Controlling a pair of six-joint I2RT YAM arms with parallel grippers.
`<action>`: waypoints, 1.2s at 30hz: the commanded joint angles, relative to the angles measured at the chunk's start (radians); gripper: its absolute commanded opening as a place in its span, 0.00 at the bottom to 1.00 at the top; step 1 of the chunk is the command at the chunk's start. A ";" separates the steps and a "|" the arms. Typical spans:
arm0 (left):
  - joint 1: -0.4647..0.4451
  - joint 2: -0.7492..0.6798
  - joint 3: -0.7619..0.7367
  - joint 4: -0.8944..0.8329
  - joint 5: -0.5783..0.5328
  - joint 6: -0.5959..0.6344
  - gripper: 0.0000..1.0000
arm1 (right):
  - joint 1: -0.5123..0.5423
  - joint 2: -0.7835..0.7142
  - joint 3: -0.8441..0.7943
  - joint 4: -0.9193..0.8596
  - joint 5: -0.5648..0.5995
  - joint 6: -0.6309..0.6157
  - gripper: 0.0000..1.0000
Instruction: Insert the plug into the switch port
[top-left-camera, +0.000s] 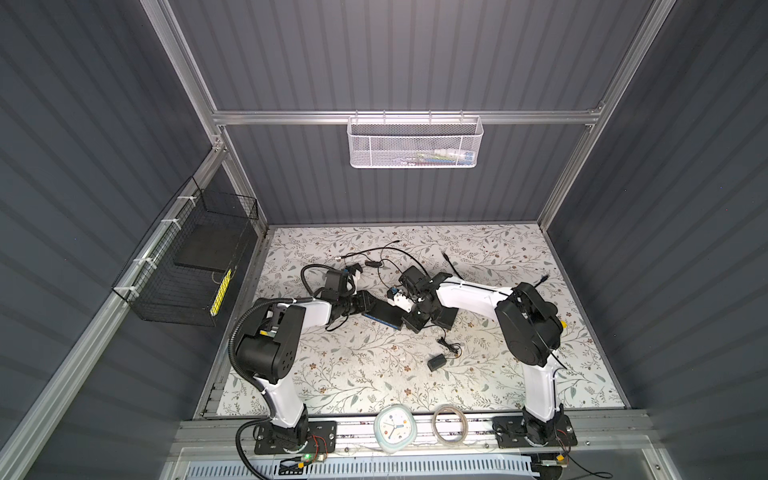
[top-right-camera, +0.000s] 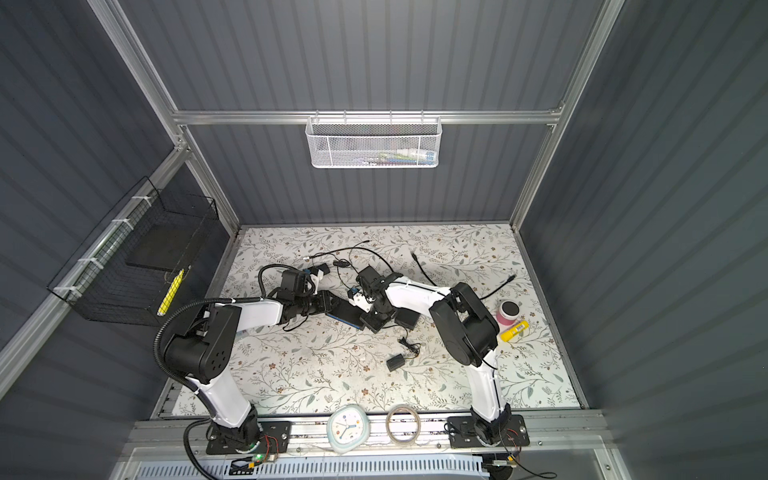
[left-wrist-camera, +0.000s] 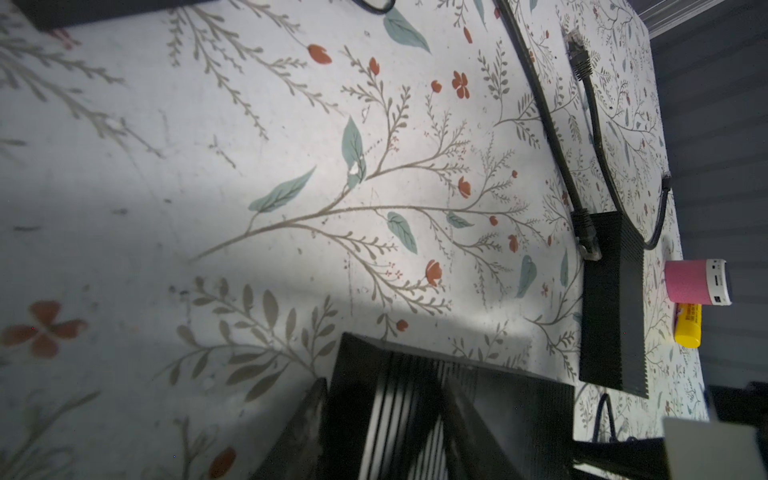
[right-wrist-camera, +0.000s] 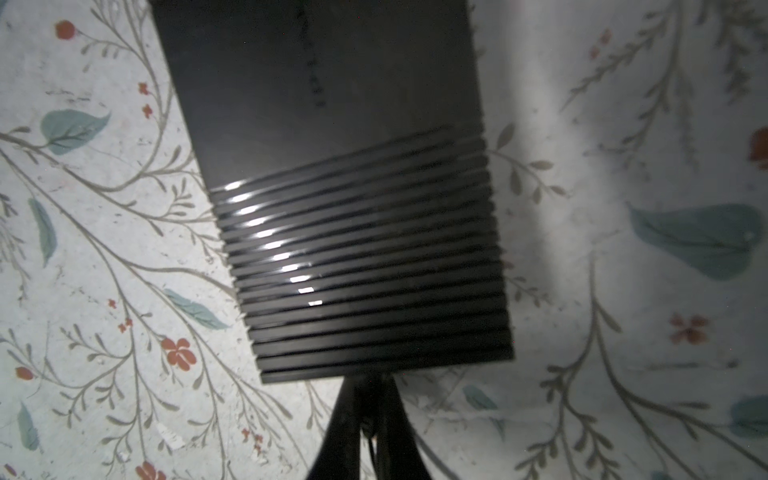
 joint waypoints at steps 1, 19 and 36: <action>-0.070 0.108 -0.080 -0.232 0.004 -0.014 0.43 | 0.006 0.016 0.088 0.166 -0.053 0.036 0.00; -0.083 0.137 -0.097 -0.195 0.022 -0.030 0.43 | 0.008 0.065 0.118 0.211 -0.074 0.071 0.00; -0.083 0.143 -0.109 -0.183 0.037 -0.033 0.43 | 0.008 0.045 0.198 0.175 -0.019 0.098 0.00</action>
